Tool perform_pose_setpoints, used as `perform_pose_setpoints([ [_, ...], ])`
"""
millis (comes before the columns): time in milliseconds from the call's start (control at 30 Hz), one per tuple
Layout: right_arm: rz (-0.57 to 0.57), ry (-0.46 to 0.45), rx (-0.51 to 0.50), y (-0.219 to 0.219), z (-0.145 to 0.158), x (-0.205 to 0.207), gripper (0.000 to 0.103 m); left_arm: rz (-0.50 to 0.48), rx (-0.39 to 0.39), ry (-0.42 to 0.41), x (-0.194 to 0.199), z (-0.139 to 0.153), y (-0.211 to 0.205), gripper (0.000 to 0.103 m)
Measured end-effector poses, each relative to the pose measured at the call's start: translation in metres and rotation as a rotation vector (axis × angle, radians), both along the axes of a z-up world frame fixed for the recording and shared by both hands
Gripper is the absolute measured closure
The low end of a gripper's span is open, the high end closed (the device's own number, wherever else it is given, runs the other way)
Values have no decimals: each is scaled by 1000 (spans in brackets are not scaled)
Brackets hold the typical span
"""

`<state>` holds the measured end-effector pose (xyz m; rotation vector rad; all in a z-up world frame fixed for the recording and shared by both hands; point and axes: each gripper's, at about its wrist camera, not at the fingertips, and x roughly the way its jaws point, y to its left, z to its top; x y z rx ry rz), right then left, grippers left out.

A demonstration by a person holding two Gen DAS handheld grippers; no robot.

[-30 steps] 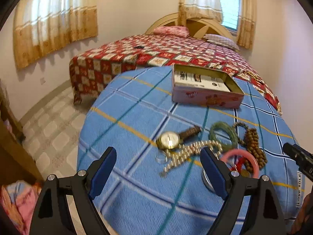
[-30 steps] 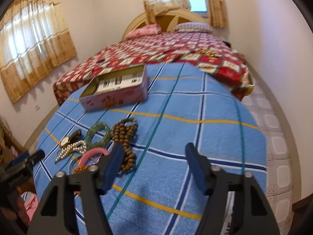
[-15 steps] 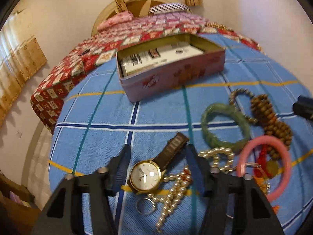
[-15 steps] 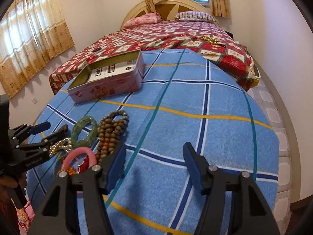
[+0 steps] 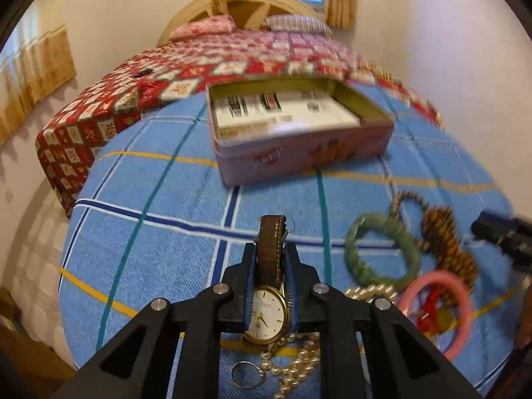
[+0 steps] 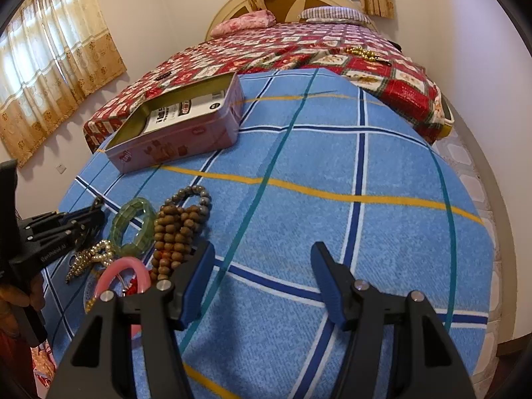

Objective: Organize jewelry
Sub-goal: 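Grasp the wooden bead strand with right gripper while left gripper lifts the watch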

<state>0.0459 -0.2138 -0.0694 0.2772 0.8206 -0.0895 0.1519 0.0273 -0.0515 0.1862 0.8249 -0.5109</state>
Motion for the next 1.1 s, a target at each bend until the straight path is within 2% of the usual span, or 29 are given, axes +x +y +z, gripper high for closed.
perform_pose_setpoints([
  [167, 16, -10, 2, 1, 4, 3, 45, 44, -133, -71, -18, 34, 13, 87],
  [300, 79, -1, 15, 16, 3, 8, 47, 62, -216, -89, -29, 51, 18, 87],
  [533, 186, 34, 39, 39, -5, 30, 49, 57, -218, -82, -35, 54, 10, 87],
  [633, 227, 48, 49, 45, -8, 36, 61, 55, -221, -76, -36, 51, 7, 87],
  [667, 246, 58, 41, 47, -8, 36, 77, 51, -218, -78, -37, 50, 6, 87],
  [833, 287, 43, 56, 45, -3, 28, 78, 45, -209, -76, -36, 48, 3, 86],
  [967, 281, -36, 91, 33, 20, 18, 78, 49, -219, -76, -33, 49, 4, 86],
  [1100, 249, -99, 105, 18, 45, 24, 78, 41, -214, -106, -29, 54, 1, 87],
])
